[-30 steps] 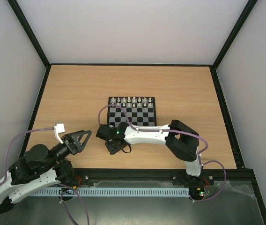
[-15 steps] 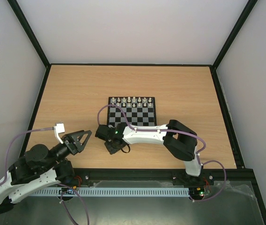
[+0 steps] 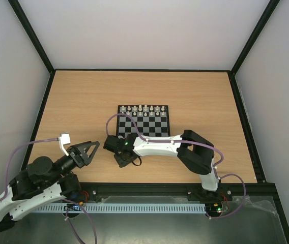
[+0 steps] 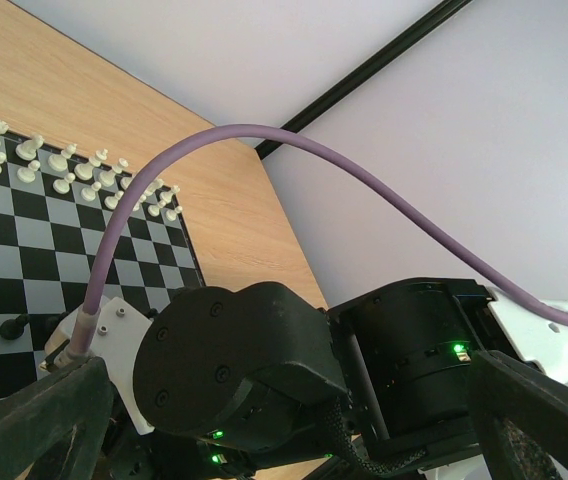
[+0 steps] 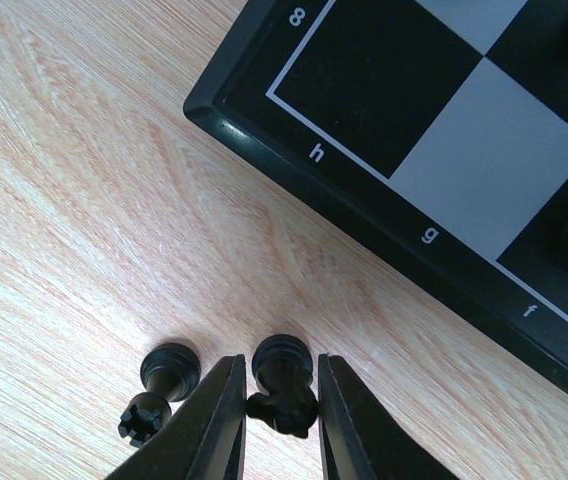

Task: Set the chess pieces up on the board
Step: Pick up the chess piece at the center of the board.

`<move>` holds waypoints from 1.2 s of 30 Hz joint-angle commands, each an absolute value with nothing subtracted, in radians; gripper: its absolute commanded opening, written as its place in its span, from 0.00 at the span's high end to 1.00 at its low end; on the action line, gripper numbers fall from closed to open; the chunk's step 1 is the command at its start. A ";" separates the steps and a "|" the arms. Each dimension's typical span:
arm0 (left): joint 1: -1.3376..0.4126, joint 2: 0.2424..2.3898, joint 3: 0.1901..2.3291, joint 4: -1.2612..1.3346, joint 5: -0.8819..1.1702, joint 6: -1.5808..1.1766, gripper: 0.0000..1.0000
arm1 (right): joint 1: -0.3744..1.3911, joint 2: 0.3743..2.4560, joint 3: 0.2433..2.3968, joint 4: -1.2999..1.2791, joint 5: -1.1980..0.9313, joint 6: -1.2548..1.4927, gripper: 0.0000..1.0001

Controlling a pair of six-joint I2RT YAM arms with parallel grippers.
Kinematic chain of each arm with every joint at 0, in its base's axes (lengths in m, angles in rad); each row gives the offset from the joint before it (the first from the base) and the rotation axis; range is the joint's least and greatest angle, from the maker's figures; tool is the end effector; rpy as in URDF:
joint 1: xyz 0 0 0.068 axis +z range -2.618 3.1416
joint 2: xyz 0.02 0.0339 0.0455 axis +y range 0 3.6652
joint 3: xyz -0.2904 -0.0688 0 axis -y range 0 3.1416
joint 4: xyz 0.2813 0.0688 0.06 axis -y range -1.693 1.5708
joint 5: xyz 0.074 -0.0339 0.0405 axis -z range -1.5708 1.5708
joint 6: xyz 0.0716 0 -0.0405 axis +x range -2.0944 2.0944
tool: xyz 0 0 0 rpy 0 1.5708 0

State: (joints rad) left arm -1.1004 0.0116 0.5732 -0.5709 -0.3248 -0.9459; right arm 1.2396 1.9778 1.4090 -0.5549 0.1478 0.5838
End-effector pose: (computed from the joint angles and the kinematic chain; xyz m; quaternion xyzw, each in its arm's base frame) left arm 0.0555 -0.0588 0.3161 -0.0594 0.7077 -0.5332 0.4597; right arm 0.1618 0.4381 0.1486 -0.2977 0.9259 0.1307 0.1923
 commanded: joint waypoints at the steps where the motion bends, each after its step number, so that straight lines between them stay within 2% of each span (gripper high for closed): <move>1: -1.101 -0.005 0.591 -0.569 -0.321 -0.929 0.01 | 1.248 2.004 1.414 -0.613 0.164 0.574 0.81; 7: -1.100 -0.003 0.591 -0.568 -0.321 -0.930 0.00 | 1.248 2.011 1.420 -0.617 0.160 0.568 0.87; 21: -1.100 -0.002 0.591 -0.567 -0.325 -0.926 0.00 | 1.247 1.968 1.443 -0.655 0.184 0.558 0.92; 36: -1.101 -0.006 0.592 -0.569 -0.324 -0.928 0.01 | 1.235 1.933 1.487 -0.696 0.215 0.542 0.92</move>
State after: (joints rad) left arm -1.1004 0.0116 0.5732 -0.5709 -0.3252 -0.9451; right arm 1.2411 1.9755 1.4528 -0.6212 0.1921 0.5571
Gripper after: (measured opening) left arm 0.994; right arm 0.076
